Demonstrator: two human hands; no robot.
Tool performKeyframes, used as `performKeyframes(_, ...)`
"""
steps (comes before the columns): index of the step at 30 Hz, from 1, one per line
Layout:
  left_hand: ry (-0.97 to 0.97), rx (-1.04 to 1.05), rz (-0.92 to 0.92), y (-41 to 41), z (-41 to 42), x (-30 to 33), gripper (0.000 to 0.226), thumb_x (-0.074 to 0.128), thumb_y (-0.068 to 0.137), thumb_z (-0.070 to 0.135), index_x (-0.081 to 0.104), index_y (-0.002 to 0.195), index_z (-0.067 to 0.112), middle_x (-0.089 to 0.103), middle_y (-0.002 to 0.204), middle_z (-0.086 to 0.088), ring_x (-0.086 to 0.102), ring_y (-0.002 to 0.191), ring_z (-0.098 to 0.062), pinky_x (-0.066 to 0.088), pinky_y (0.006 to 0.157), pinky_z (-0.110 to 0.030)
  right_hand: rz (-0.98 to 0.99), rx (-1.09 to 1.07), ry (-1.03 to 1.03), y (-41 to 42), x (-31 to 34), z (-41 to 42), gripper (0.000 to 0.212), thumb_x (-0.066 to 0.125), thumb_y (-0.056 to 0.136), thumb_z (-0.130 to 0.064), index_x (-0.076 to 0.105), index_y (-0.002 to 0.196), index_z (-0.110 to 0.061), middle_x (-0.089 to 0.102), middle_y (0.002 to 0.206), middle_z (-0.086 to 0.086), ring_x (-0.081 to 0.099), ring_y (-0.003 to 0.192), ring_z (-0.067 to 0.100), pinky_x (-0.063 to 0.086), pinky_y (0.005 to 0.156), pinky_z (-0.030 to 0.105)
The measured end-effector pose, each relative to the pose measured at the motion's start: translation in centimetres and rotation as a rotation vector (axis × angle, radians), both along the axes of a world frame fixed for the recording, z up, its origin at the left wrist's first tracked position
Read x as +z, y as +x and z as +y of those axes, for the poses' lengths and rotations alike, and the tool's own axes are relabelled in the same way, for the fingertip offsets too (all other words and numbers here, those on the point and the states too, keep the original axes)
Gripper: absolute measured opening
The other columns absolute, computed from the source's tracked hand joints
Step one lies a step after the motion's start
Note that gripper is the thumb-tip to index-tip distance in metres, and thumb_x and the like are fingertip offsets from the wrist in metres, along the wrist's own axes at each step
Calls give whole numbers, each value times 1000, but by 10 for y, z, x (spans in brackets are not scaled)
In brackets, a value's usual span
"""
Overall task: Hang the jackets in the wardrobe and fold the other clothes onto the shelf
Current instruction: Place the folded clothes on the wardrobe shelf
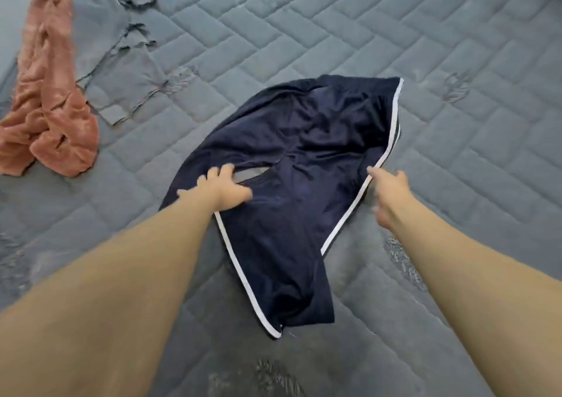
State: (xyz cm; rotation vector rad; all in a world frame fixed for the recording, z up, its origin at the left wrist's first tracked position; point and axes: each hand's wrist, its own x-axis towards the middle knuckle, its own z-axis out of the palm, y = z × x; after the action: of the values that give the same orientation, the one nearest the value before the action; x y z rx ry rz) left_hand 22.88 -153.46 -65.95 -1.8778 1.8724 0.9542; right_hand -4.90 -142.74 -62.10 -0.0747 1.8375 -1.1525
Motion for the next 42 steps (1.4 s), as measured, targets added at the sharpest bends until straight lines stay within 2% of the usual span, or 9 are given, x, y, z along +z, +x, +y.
performKeyframes(6,-375,-104,-18,58,103,-59,50,59,78,37,40,123,27,31,132,-7,35,120,-38,40,89,-54,782,785,367,93,-85,98,69,54,88,-60,42,143,-21,32,147,5,27,136,29,20,112,42)
performKeyframes(13,-227,115,-357,147,87,-44,61,63,77,46,44,131,25,26,152,-9,23,139,-33,17,111,-57,520,894,244,140,-60,61,33,61,77,-31,45,103,-19,58,85,-7,58,91,25,41,81,38)
performKeyframes(16,-23,-41,-198,195,88,-27,27,61,82,28,58,108,20,58,126,-11,54,111,-32,45,93,-39,417,1074,173,156,-41,50,22,57,81,-22,47,96,-9,58,80,3,53,73,19,44,66,35)
performKeyframes(24,-721,-50,-273,268,99,47,25,62,79,9,48,100,10,46,101,-17,57,76,-42,40,52,-43,913,1713,498,244,-1,48,11,45,87,-16,48,97,-21,61,113,3,59,103,28,41,75,33)
performKeyframes(27,-321,-417,-291,287,144,34,49,63,80,19,47,126,22,42,125,-11,52,99,-35,45,64,-40,1134,1815,781,263,5,43,36,50,86,-18,56,121,-18,59,123,2,56,111,27,43,92,42)
performKeyframes(30,177,67,272,300,177,21,34,59,87,20,61,119,33,64,113,4,62,89,-8,55,76,-33,1440,1724,523,299,-3,40,46,51,85,-23,44,129,-12,47,126,8,48,113,30,37,94,47)
performKeyframes(33,-371,554,273,333,173,-5,33,59,85,16,62,116,28,62,116,-2,58,107,-16,44,96,-35,1282,1781,95,347,-17,34,59,50,87,-26,32,141,-13,36,140,10,41,124,30,35,98,43)
performKeyframes(37,11,538,-70,366,179,-37,53,59,86,42,46,136,34,25,152,-3,21,138,-34,23,114,-44,883,1989,242,405,-31,30,73,46,91,-21,11,155,-19,12,160,10,25,141,33,26,114,45)
performKeyframes(42,-14,381,462,353,187,-39,22,55,77,30,57,74,9,54,86,1,47,82,-14,42,80,-34,737,1895,371,438,-47,35,65,42,93,-18,18,154,-24,3,163,8,16,145,32,23,117,43)
